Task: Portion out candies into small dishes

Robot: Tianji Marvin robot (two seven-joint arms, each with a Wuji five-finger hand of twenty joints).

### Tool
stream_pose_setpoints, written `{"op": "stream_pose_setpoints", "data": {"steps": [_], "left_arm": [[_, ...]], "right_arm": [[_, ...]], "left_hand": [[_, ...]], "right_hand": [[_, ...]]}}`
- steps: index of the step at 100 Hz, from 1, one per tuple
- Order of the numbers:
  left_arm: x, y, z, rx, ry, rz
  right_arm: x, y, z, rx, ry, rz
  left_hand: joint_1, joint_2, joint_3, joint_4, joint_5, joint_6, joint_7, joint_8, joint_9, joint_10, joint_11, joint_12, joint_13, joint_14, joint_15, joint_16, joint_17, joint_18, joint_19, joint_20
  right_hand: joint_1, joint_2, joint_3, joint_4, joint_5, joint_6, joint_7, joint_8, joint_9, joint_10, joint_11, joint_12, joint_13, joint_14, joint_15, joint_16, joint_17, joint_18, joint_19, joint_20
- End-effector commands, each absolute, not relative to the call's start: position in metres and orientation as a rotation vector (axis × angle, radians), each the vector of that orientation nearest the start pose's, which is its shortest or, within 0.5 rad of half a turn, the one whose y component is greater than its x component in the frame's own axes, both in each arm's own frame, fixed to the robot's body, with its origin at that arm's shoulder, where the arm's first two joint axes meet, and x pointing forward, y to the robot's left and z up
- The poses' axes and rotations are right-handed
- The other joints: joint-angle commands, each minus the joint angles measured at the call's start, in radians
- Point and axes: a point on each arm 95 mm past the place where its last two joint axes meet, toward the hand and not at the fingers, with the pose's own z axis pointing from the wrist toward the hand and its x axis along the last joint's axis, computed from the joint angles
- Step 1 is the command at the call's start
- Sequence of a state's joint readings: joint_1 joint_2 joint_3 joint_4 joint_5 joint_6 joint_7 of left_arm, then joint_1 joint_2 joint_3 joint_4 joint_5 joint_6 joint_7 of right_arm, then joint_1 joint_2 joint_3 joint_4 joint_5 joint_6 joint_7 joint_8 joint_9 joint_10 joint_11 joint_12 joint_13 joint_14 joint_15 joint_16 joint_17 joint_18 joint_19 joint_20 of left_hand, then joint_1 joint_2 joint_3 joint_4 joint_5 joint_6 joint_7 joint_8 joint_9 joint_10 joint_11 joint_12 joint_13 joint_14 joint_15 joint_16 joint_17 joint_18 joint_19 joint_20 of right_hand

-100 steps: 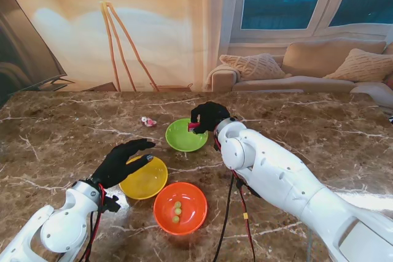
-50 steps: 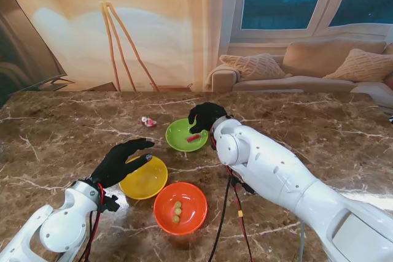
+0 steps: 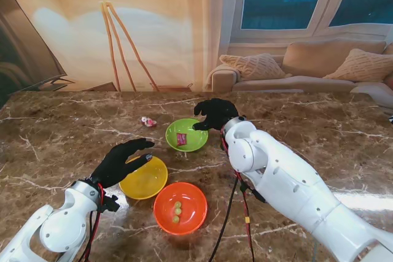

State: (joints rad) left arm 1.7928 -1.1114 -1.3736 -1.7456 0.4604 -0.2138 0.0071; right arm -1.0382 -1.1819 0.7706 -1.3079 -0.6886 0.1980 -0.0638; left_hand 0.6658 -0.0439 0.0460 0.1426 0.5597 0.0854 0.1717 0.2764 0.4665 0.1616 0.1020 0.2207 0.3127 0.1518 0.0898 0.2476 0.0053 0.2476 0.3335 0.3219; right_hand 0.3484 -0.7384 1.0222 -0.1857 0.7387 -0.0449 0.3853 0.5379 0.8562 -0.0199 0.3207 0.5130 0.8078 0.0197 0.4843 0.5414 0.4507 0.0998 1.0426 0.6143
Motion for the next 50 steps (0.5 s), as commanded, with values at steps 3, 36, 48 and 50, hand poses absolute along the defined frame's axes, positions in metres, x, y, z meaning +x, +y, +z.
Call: {"op": "stream_pose_setpoints", "data": {"steps": [3, 36, 48, 50], "left_arm": [[0.346, 0.014, -0.321, -1.657, 1.197, -1.976], [0.347, 0.009, -0.322, -1.655, 1.209, -1.983], [0.347, 0.009, -0.323, -1.657, 1.211, -1.984], [0.347, 0.008, -0.323, -1.657, 1.212, -1.985]], "right_arm": [[0.489, 0.08, -0.294, 1.289, 1.48, 1.542], [0.435, 0.042, -0.294, 1.282, 1.407, 1.566], [0.414, 0.029, -0.299, 1.299, 1.372, 1.57], [0.41, 0.026, -0.3, 1.304, 1.365, 1.571]], "left_hand": [[-0.014, 0.051, -0.024, -0.019, -0.012, -0.013, -0.005, 0.006, -0.034, -0.003, -0.016, -0.017, -0.021, -0.024, -0.019, -0.012, 0.005, 0.0, -0.032, 0.019], [-0.014, 0.05, -0.024, -0.019, -0.013, -0.011, -0.007, 0.005, -0.033, -0.004, -0.015, -0.017, -0.019, -0.022, -0.018, -0.012, 0.006, -0.001, -0.031, 0.019], [-0.015, 0.049, -0.024, -0.018, -0.014, -0.007, -0.008, 0.004, -0.034, -0.004, -0.015, -0.017, -0.019, -0.022, -0.018, -0.012, 0.006, -0.003, -0.03, 0.019], [-0.015, 0.049, -0.024, -0.018, -0.014, -0.007, -0.008, 0.004, -0.034, -0.004, -0.015, -0.017, -0.02, -0.023, -0.018, -0.012, 0.006, -0.003, -0.03, 0.02]], "right_hand": [[-0.041, 0.038, -0.033, 0.057, -0.042, -0.005, -0.021, -0.01, -0.019, -0.004, -0.021, -0.027, -0.018, -0.005, -0.056, -0.041, -0.022, 0.007, -0.051, -0.035], [-0.048, 0.087, -0.106, 0.074, -0.06, -0.01, -0.04, -0.02, -0.036, -0.005, -0.068, -0.056, -0.047, -0.004, -0.142, -0.082, -0.055, 0.003, -0.133, -0.071], [-0.049, 0.115, -0.146, 0.083, -0.068, -0.012, -0.05, -0.026, -0.049, -0.001, -0.1, -0.084, -0.056, -0.004, -0.191, -0.114, -0.062, -0.005, -0.17, -0.092], [-0.048, 0.12, -0.155, 0.085, -0.068, -0.013, -0.051, -0.027, -0.05, -0.002, -0.104, -0.089, -0.058, -0.006, -0.198, -0.121, -0.064, -0.007, -0.177, -0.098]]}}
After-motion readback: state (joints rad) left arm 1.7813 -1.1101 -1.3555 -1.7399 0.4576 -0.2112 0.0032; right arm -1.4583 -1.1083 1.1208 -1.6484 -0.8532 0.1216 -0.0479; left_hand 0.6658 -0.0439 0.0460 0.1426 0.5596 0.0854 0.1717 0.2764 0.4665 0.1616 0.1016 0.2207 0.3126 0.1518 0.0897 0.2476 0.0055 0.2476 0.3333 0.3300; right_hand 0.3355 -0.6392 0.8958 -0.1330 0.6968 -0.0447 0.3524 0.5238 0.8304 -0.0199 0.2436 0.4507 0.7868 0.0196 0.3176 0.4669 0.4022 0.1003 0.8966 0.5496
